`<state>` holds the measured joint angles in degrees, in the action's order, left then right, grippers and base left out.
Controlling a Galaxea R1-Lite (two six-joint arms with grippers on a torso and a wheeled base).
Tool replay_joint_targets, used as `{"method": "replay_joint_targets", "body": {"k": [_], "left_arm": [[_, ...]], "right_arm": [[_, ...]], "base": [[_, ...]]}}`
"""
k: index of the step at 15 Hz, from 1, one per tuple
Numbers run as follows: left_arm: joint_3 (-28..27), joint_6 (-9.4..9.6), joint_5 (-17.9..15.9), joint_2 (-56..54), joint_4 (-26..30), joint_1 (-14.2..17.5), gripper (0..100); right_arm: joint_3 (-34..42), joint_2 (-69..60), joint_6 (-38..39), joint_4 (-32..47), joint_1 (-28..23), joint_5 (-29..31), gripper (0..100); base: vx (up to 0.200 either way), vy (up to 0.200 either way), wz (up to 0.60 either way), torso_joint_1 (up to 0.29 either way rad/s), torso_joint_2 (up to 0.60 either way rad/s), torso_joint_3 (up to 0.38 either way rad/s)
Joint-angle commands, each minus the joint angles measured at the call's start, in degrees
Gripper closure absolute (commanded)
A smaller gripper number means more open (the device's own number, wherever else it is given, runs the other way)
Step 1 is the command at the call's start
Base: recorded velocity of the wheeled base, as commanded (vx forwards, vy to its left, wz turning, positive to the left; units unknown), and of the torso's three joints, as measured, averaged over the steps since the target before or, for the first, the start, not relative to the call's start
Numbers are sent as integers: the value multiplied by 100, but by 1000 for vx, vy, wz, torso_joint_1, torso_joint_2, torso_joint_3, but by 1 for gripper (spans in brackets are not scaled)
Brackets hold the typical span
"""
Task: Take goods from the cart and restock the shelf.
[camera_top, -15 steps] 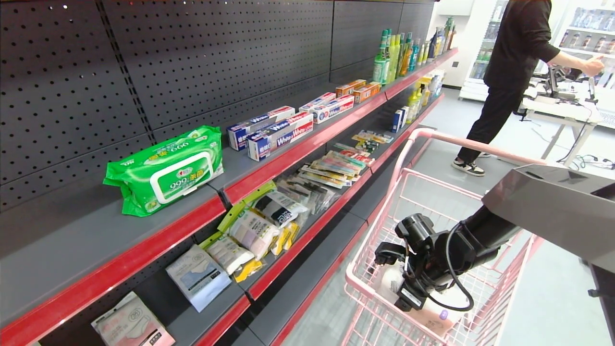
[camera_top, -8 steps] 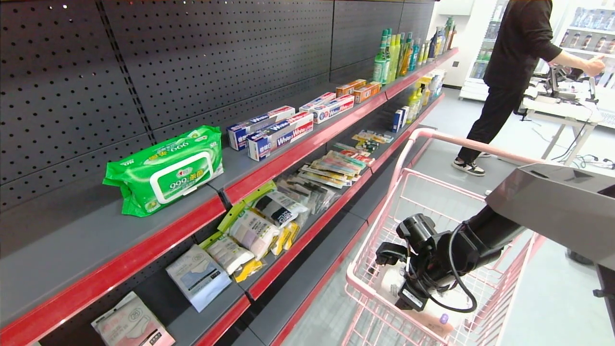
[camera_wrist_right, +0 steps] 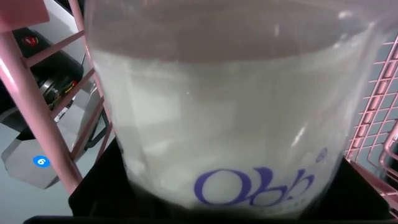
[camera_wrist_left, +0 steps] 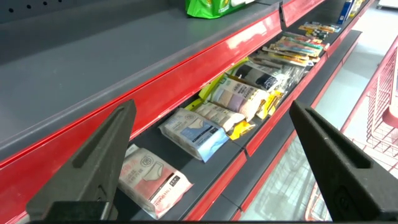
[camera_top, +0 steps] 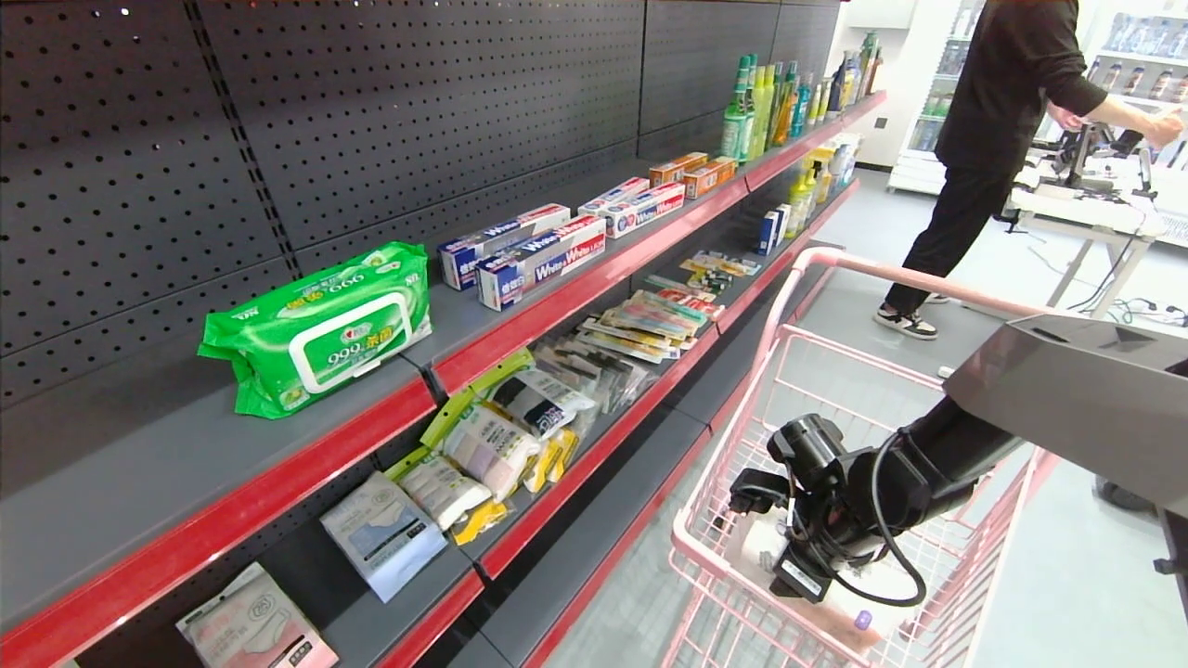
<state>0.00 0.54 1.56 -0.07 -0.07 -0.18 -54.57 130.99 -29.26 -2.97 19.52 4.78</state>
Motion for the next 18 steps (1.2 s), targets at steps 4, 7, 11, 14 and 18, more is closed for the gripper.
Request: {"method": "replay_joint_targets", "body": {"k": [4, 7, 11, 14, 18], "left_arm": [[0, -1, 2, 7, -1, 1, 0], [0, -1, 2, 7, -1, 1, 0], [0, -1, 2, 7, -1, 1, 0], [0, -1, 2, 7, -1, 1, 0], [0, -1, 2, 7, -1, 1, 0]], "right_arm": [[16, -504, 219, 7, -9, -12, 100], [69, -706, 227, 7, -115, -12, 100], [183, -1111, 236, 7, -352, -3, 100], [280, -1585, 544, -1, -458, 6, 100], [464, -2710, 895, -1, -554, -21, 100]], "base": [[0, 0, 0, 0, 0, 0], [0, 0, 0, 0, 0, 0], [0, 0, 0, 0, 0, 0], [0, 0, 0, 0, 0, 0], [0, 0, 0, 0, 0, 0]]}}
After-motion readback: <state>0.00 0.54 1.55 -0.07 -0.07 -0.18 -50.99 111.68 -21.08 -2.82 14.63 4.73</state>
